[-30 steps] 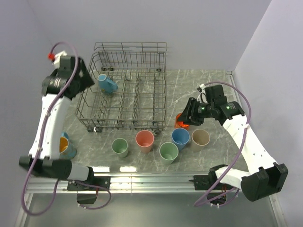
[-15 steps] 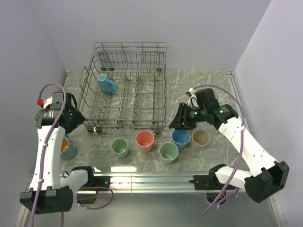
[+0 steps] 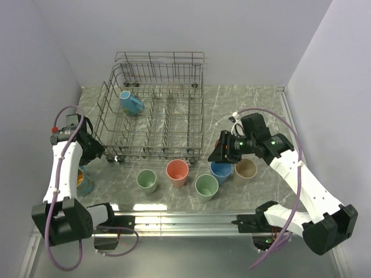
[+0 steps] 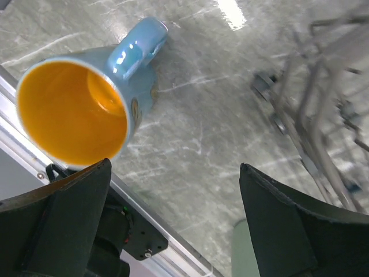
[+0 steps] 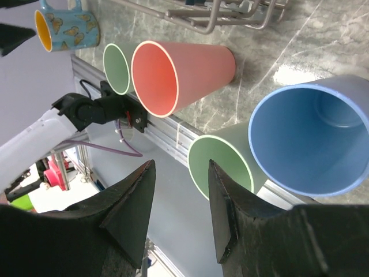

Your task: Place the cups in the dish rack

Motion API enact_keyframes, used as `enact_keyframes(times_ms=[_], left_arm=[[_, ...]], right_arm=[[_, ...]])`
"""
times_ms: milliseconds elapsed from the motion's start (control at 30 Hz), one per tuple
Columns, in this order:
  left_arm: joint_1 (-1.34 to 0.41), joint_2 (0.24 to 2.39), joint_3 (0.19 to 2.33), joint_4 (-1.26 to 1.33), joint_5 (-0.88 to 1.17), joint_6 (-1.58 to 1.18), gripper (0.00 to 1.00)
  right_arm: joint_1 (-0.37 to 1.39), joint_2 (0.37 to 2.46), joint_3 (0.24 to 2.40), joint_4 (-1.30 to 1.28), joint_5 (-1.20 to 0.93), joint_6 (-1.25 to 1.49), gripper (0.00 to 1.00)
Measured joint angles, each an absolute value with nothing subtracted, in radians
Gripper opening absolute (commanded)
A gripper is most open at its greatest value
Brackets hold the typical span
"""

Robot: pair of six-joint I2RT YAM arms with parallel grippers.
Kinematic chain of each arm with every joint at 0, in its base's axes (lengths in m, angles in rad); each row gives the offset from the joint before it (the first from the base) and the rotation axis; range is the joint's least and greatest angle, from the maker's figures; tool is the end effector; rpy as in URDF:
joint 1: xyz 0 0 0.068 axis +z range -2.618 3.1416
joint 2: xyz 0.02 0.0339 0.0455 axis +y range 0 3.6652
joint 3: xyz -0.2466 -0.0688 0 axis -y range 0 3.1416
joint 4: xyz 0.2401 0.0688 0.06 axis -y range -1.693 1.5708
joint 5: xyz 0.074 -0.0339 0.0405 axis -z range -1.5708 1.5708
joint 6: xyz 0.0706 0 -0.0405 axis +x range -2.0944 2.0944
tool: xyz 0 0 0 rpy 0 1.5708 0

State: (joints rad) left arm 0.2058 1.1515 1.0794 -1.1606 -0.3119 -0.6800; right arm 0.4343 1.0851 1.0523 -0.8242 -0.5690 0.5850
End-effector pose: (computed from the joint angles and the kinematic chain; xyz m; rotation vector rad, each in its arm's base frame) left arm 0.2014 0.0642 0.2481 -1.2342 2.4314 0.3073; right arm 0.1965 0.1331 0.2828 -0.0857 2.5769 1.1205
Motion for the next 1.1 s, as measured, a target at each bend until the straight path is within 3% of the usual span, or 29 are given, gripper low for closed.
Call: enact_keyframes(times_ms=[267, 433, 667, 767, 800, 900, 1100], left_arm=[[0.296, 1.217, 1.020, -1.102, -0.290, -0.673, 0.92], [0.352, 1.225, 0.989, -1.066, -0.251, -0.673, 0.78], [0.459, 1.261, 0.952, -1.026, -0.175, -0.656, 0.71], [0.479, 1.261, 0.952, -1.006, -0.154, -0.645, 0.45], [0.484, 1.261, 0.950, -0.999, -0.149, -0.640, 0.24], [0.499, 1.261, 0.944, -0.981, -0.134, -0.622, 0.00], [0.503, 1.261, 0.961, -1.008, -0.146, -0.602, 0.00]], right_arm=[[0.434, 1.058, 1.022, -0.827, -0.566, 0.583, 0.49], [0.434, 1.057, 1.013, -0.831, -0.566, 0.583, 0.49], [0.434, 1.074, 1.013, -0.831, -0.566, 0.582, 0.49], [0.434, 1.087, 1.013, -0.831, -0.566, 0.582, 0.49], [0.434, 1.090, 1.013, -0.831, -0.566, 0.582, 0.49], [0.434, 1.096, 1.013, -0.833, -0.566, 0.582, 0.49], [0.435, 1.101, 1.013, -0.852, -0.555, 0.583, 0.49]])
